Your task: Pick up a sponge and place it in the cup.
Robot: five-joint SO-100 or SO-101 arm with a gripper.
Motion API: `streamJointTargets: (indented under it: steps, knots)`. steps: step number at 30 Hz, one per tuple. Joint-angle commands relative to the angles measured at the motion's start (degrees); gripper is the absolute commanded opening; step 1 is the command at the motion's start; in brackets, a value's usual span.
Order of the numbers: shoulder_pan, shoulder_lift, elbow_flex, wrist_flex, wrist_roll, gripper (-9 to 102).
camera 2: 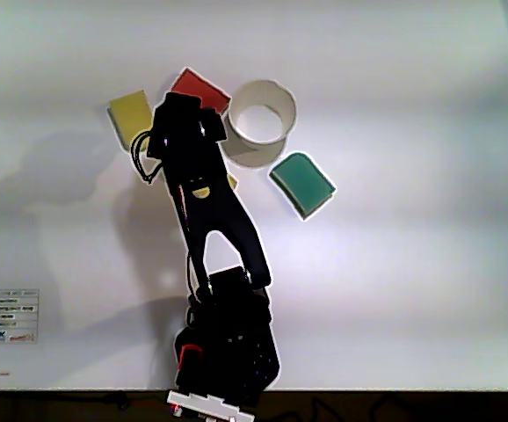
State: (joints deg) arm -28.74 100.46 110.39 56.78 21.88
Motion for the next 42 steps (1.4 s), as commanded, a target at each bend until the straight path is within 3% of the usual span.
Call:
streamJointTargets:
  steps: [1, 13, 18, 22, 27, 33, 42]
  knots:
    - [-0.35, -1.58, -1.49, -2.29, 0.53, 3]
    - [-1.23, -10.37, -4.92, -7.91, 4.83, 4]
    - [-1.85, -8.17, -3.69, -7.03, 5.1, 9]
    - [-2.2, -6.42, -2.64, -6.94, 3.78, 22]
    - [-3.16, -4.48, -0.62, -6.94, 3.69, 22]
    - [-4.57, -4.39, 1.76, -6.94, 7.38, 33]
    - [-5.19, -9.67, -2.81, -7.12, 12.92, 37]
